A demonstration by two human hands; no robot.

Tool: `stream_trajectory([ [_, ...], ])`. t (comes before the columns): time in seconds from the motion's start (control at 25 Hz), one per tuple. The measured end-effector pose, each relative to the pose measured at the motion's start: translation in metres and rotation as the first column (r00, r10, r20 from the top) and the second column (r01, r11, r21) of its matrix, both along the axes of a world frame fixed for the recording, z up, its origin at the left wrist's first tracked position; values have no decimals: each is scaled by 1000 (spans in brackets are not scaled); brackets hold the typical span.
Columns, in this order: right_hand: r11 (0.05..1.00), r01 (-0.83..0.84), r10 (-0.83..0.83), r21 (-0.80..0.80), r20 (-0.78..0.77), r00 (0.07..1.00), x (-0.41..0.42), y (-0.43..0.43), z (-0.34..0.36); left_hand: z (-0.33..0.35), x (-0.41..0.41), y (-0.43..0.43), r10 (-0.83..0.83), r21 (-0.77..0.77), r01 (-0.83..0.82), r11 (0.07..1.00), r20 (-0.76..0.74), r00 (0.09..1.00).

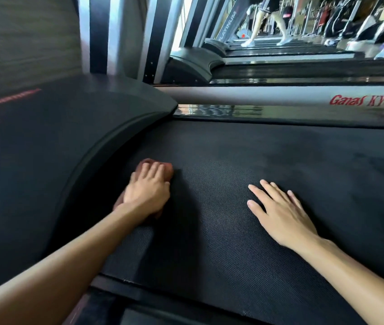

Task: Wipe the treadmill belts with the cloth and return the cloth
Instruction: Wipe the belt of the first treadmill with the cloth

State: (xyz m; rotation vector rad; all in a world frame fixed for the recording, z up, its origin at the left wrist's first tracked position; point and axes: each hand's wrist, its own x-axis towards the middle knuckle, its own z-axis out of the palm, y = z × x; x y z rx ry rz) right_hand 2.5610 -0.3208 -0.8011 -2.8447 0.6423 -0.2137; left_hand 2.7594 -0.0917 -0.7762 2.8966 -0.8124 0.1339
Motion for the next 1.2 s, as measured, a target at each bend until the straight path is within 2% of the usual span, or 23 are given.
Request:
stream_trajectory([
  [0.08, 1000, -6, 5, 24, 44, 999, 1, -2, 1, -5, -54, -30, -209, -7, 210, 978, 41, 977],
  [0.16, 999, 11, -15, 36, 118, 993, 0, -6, 5, -6, -118, -31, -465, 20, 464, 885, 50, 884],
  [0.24, 998, 66, -66, 7, 156, 986, 0, -17, 8, -4, -140, -21, -577, 22, 577, 816, 8, 816],
  [0.44, 976, 203, -212, 78, 135, 968, 9, -58, 20, 0, -78, -83, -393, 10, 393, 920, 17, 920],
  [0.6, 974, 205, -220, 97, 180, 959, 35, -75, 20, -6, -73, -153, -614, 3, 614, 789, 16, 789],
  [0.68, 968, 220, -237, 121, 148, 960, 41, -80, 14, -5, -31, -157, -630, -40, 632, 774, 47, 775],
  [0.76, 973, 219, -226, 76, 95, 969, 42, -82, 4, -4, 35, -133, -508, -90, 510, 856, 43, 860],
  [0.84, 978, 205, -207, 41, 72, 976, 41, -84, 0, -2, 92, -82, -250, -44, 249, 968, -23, 968],
  [0.92, 979, 203, -205, 35, 57, 977, 40, -83, 0, -1, 105, -35, -6, 28, 7, 1000, -58, 998],
  [0.96, 977, 211, -212, 28, 50, 976, 41, -82, 0, -2, 93, -27, 21, 56, -19, 998, -36, 999],
  [1.0, 974, 226, -227, 20, 48, 973, 44, -81, 0, -6, 72, -29, -48, 60, 46, 997, 31, 998],
  [1.08, 967, 253, -254, 16, 58, 965, 52, -77, 1, -10, 12, -58, -294, 9, 296, 955, 158, 943],
  [1.16, 969, 245, -247, 37, 55, 967, 61, -72, 2, -11, -35, -93, -477, 0, 483, 876, 157, 865],
  [1.2, 970, 238, -241, 42, 56, 969, 64, -70, 2, -10, -43, -109, -509, 1, 512, 859, 110, 853],
])
